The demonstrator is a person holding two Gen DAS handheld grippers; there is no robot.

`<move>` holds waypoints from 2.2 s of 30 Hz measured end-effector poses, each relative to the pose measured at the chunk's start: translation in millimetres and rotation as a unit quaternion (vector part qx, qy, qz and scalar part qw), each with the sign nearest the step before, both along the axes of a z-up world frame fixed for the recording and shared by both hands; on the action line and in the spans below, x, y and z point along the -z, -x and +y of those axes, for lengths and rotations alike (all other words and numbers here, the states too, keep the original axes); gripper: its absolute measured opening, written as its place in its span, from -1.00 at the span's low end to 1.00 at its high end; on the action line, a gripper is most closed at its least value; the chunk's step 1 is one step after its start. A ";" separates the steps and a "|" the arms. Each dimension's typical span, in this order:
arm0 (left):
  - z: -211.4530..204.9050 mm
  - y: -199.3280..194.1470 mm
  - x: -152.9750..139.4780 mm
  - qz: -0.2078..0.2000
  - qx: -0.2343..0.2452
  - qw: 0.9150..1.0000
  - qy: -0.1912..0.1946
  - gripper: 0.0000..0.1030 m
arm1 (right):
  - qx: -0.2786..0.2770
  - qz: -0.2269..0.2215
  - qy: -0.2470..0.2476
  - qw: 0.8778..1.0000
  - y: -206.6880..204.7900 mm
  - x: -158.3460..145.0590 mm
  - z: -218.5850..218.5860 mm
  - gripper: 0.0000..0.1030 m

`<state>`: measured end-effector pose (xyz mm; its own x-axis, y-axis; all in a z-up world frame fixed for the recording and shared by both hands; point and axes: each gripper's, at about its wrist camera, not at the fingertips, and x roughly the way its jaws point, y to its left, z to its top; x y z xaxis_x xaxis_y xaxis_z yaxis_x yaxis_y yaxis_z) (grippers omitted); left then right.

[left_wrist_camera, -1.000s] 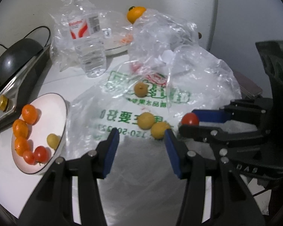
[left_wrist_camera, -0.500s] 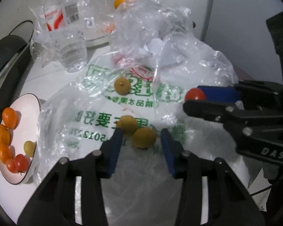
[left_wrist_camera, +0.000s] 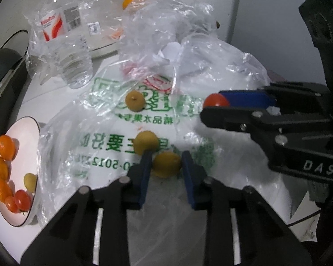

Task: Organize fruits
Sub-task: 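Grasp a red tomato with the right tool while the left tool grasps a yellow fruit, then carry the yellow fruit and the red tomato over the white plate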

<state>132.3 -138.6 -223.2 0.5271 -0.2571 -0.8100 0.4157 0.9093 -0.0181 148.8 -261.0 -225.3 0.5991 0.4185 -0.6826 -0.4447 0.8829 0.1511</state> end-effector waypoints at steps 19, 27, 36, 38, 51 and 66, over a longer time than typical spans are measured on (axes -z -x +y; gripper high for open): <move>54.7 11.9 -40.7 -0.067 -0.026 0.997 0.001 -0.44 | -0.006 -0.020 0.006 1.000 -0.1 -14.1 38.2 -0.38; 88.7 10.9 -51.4 -0.082 -0.043 0.996 0.000 -0.44 | -0.011 -0.023 0.010 1.000 -7.0 -17.1 63.0 -0.38; 124.7 5.1 -52.5 -0.088 -0.065 0.994 -0.002 -0.44 | -0.027 -0.027 0.017 0.999 -13.9 -21.6 94.7 -0.38; 133.3 3.6 -52.1 -0.090 -0.072 0.993 -0.002 -0.44 | -0.031 -0.028 0.019 0.999 -15.1 -22.7 101.5 -0.38; 170.6 -14.6 -42.9 -0.091 -0.101 0.991 -0.002 -0.44 | -0.063 -0.027 0.034 0.997 -28.0 -25.7 146.5 -0.38; 194.8 -61.2 -23.9 -0.095 -0.098 0.991 -0.016 -0.44 | -0.091 -0.018 0.038 0.995 -53.8 -19.5 185.4 -0.38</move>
<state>193.5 56.2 -199.3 0.7079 -0.1103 -0.6976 0.2243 0.9717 0.0740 202.6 -75.5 -205.9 0.5424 0.4697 -0.6965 -0.6015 0.7959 0.0683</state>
